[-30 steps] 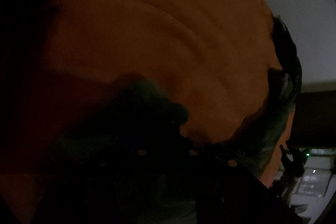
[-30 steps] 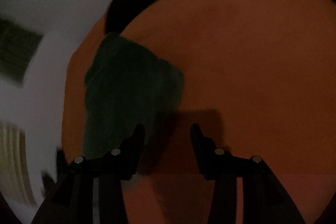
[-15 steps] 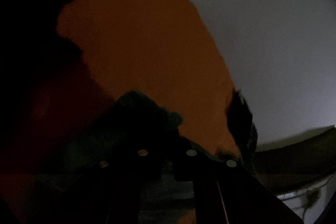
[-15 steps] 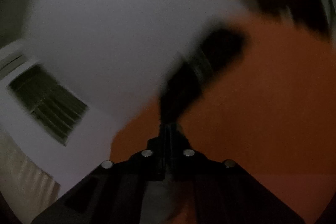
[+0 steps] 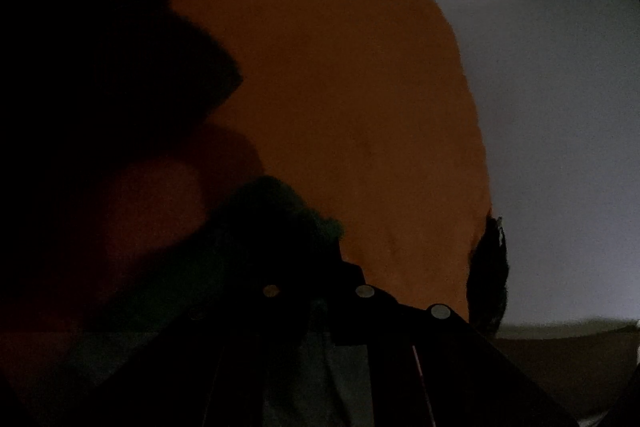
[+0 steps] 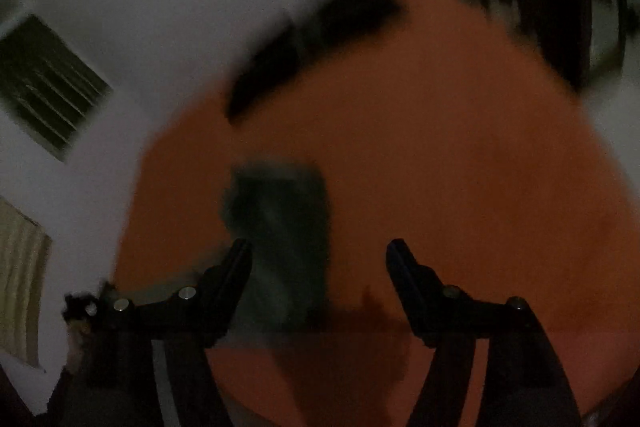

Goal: Fold clothes

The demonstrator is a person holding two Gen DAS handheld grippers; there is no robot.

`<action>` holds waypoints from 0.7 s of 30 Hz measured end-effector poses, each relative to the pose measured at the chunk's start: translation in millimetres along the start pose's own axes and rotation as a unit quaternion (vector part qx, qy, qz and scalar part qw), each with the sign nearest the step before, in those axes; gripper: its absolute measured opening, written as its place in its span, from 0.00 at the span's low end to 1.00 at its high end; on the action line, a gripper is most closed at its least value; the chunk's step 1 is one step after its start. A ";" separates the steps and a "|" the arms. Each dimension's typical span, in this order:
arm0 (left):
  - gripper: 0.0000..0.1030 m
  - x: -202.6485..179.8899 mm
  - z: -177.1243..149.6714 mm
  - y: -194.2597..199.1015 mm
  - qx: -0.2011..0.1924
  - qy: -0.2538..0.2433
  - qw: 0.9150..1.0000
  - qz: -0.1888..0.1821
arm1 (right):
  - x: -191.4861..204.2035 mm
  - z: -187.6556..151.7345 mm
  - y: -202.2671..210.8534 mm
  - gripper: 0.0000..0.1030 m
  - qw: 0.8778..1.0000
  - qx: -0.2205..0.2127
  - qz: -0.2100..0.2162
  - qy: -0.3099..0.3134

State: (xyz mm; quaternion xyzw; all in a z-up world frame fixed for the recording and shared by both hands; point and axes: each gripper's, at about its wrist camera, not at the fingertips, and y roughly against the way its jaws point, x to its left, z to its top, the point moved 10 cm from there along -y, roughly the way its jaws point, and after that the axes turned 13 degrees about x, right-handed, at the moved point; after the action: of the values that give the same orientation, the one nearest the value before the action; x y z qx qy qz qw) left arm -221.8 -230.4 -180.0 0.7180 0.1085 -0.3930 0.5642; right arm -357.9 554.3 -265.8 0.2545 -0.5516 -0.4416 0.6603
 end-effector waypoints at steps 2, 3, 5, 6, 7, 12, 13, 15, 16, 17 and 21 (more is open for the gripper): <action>0.16 -1.7 -10.1 -9.1 0.007 0.000 1.000 -0.009 | -3.5 -17.3 -49.8 0.67 0.999 0.045 0.007 0.000; 0.19 -3.0 -14.7 -11.8 0.010 -0.003 1.000 -0.012 | 0.5 -26.1 -73.4 0.67 0.998 0.064 0.016 0.004; 0.31 -9.6 -21.5 -3.7 0.006 -0.021 1.000 -0.009 | 8.4 -43.8 -120.1 0.66 0.994 0.103 0.036 0.013; 0.32 -14.8 -27.5 1.9 0.000 -0.034 0.999 -0.005 | 14.1 -45.2 -129.3 0.62 0.993 0.104 0.051 0.009; 0.33 -20.2 -33.2 6.6 -0.005 -0.046 0.999 -0.005 | 19.7 -46.6 -138.4 0.41 0.992 0.105 0.066 0.004; 0.38 -41.9 -73.4 29.2 -0.002 -0.096 0.995 -0.022 | 50.6 -26.3 -98.7 0.08 0.991 0.003 0.125 -0.048; 0.42 -45.9 -85.6 27.2 0.008 -0.103 0.994 -0.025 | 61.4 -26.5 -68.1 0.07 0.989 -0.025 0.139 -0.052; 0.45 -49.7 -109.7 16.5 0.032 -0.119 0.992 -0.024 | 85.8 -29.6 -6.4 0.07 0.985 -0.077 0.153 -0.035; 0.45 -50.3 -121.6 9.1 0.045 -0.127 0.991 -0.021 | 99.7 -32.5 24.4 0.07 0.983 -0.100 0.152 -0.015; 0.45 -50.7 -131.6 1.1 0.058 -0.135 0.989 -0.016 | 113.8 -35.5 55.4 0.07 0.981 -0.123 0.150 0.006; 0.45 -55.7 -139.4 -38.4 0.089 -0.131 0.987 0.006 | 164.2 -16.1 89.6 0.08 0.983 -0.160 0.082 0.042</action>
State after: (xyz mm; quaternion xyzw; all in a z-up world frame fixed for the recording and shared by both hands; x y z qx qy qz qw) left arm -220.4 -76.5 -162.0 0.7081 -0.0064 -0.4884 0.5099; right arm -315.2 453.1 -113.6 0.1185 -0.4643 -0.4574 0.7491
